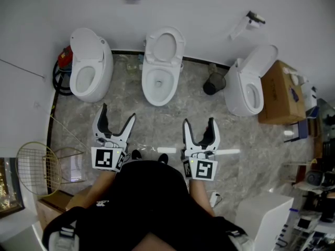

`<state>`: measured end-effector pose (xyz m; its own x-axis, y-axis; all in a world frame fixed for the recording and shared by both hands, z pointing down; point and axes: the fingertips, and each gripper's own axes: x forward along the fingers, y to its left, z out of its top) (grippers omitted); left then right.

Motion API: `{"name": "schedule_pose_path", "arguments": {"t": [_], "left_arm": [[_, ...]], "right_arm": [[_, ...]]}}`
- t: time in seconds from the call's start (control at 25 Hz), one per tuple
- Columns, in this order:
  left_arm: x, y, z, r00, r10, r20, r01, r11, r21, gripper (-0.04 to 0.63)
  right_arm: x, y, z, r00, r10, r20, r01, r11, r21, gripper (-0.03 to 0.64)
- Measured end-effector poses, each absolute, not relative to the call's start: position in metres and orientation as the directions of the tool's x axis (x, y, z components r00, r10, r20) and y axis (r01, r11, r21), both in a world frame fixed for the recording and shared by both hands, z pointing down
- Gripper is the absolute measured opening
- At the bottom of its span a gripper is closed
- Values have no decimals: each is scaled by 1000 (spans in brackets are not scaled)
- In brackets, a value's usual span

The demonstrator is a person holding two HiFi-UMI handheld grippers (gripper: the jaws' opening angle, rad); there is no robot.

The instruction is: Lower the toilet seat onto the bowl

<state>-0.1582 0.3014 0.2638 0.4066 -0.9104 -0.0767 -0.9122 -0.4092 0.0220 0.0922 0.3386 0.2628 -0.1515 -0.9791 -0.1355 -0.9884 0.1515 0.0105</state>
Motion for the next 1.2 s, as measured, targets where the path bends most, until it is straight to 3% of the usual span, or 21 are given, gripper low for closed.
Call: {"name": "schedule_pose_path", "arguments": {"t": [0.2, 0.32, 1.2], "left_arm": [[-155, 302, 265, 424, -901, -86, -905, -426, -5, 484], [-153, 301, 267, 430, -899, -77, -903, -430, -15, 498], [-217, 302, 280, 485, -872, -72, -874, -486, -5, 506]], "right_arm": [[90, 339, 262, -149, -979, -137, -989, 151, -3, 420], [90, 341, 261, -154, -977, -147, -988, 157, -4, 428], [32, 356, 247, -95, -980, -177, -995, 96, 2, 430]]}}
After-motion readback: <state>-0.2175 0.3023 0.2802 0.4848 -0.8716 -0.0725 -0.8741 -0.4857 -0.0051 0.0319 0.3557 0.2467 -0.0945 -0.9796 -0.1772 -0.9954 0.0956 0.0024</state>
